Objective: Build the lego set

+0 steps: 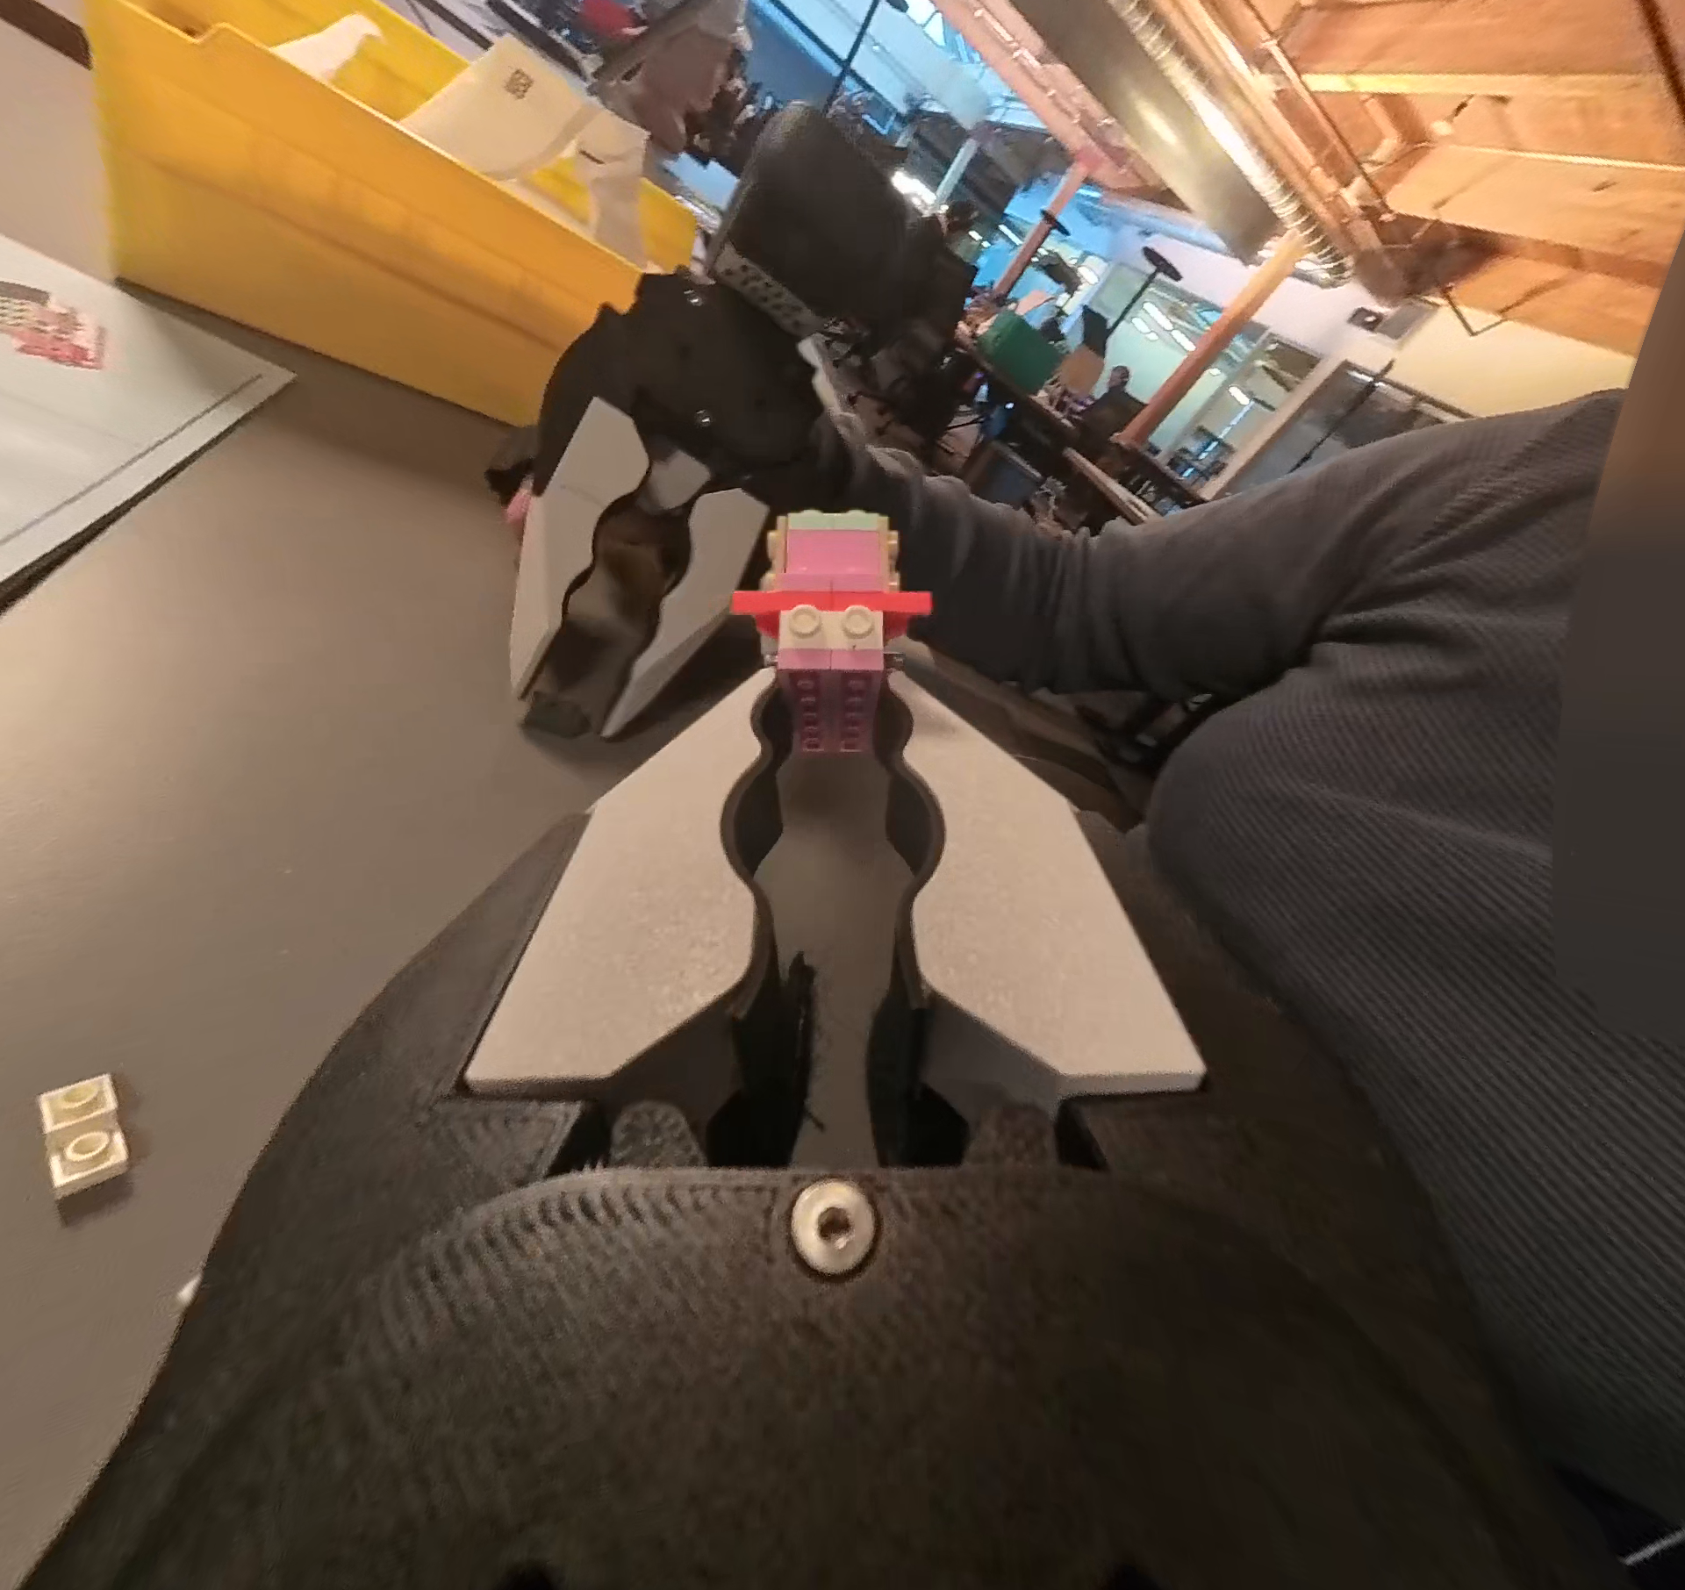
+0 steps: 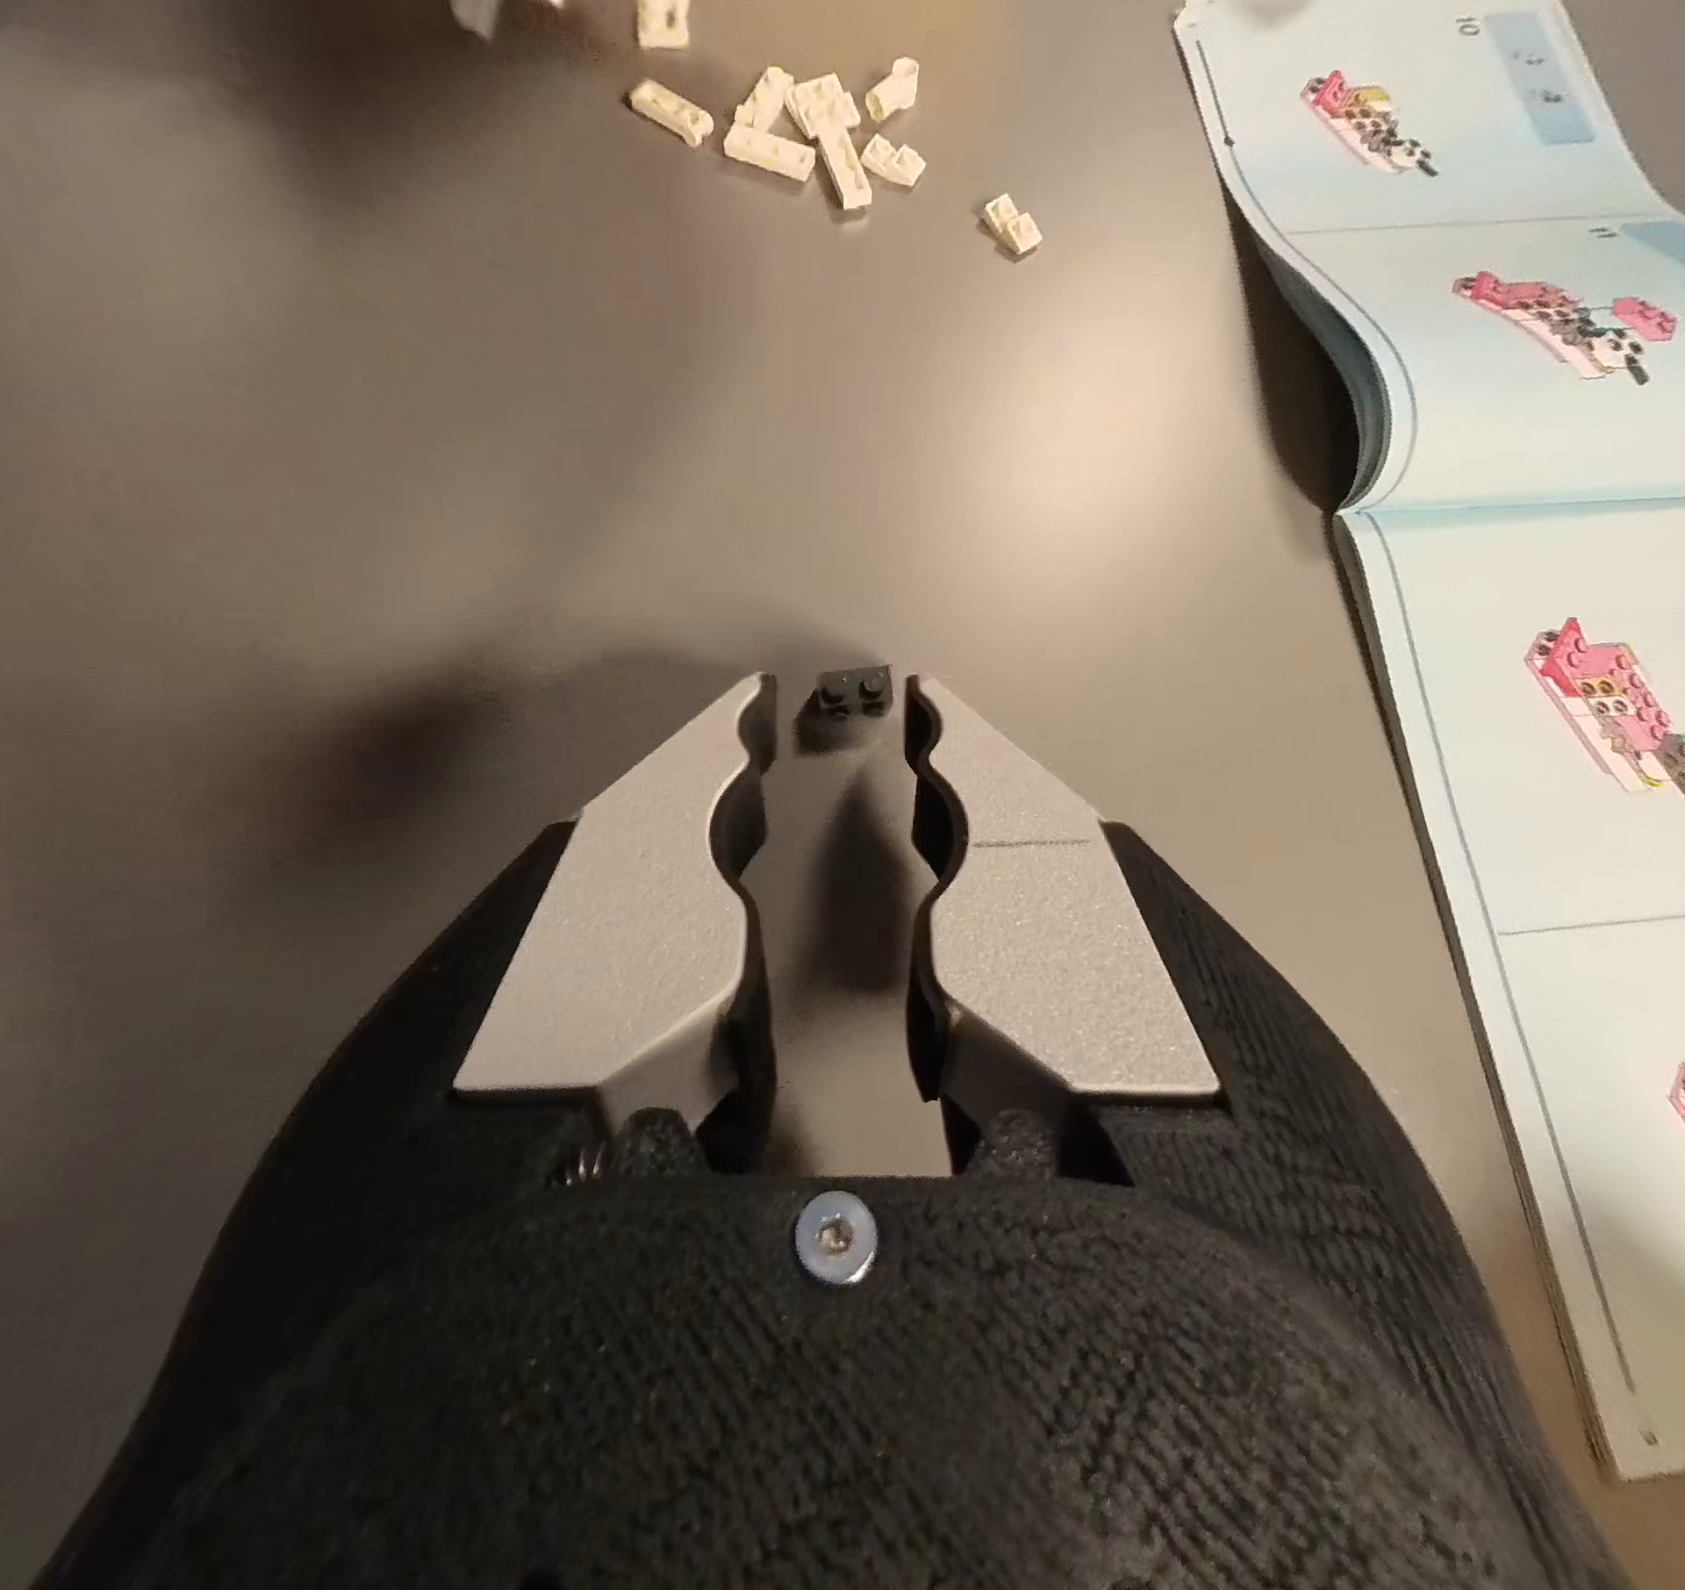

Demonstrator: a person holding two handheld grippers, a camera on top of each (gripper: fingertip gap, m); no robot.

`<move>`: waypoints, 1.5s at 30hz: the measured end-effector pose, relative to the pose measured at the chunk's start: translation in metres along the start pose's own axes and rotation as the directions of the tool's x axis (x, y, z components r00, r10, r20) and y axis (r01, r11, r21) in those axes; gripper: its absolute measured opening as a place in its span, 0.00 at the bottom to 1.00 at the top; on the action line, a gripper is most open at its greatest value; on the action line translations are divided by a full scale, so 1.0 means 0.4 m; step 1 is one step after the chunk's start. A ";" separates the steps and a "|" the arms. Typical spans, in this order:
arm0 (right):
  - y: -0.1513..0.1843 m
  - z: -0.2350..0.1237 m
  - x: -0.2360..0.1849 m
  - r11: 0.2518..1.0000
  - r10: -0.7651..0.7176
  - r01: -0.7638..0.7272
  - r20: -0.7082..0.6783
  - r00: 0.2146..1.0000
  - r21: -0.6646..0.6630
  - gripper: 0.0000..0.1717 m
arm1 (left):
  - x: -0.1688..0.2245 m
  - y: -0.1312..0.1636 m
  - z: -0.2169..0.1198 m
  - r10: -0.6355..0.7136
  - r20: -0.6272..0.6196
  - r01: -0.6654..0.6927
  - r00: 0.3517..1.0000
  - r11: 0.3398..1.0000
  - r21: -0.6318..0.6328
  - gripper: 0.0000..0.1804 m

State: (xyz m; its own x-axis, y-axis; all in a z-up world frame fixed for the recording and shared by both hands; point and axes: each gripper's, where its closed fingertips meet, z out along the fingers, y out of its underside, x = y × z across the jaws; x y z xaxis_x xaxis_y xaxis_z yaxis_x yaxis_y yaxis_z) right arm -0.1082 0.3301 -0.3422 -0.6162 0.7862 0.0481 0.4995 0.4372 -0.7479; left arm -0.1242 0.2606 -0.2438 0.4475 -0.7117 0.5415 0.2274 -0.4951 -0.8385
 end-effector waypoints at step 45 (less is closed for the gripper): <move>-0.608 -0.158 -0.253 0.772 -0.484 0.363 0.112 0.868 0.522 0.08 | 0.301 -0.122 -0.138 0.217 -0.773 0.161 0.596 0.911 0.380 0.09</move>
State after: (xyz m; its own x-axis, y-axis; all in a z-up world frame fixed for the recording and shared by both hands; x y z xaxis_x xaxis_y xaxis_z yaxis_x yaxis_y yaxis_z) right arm -0.1290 0.1718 -0.1234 -0.8447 0.4221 0.3291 -0.1556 0.3947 -0.9055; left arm -0.1293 0.1714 -0.1345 -0.3527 -0.9168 0.1871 0.6078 -0.3765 -0.6991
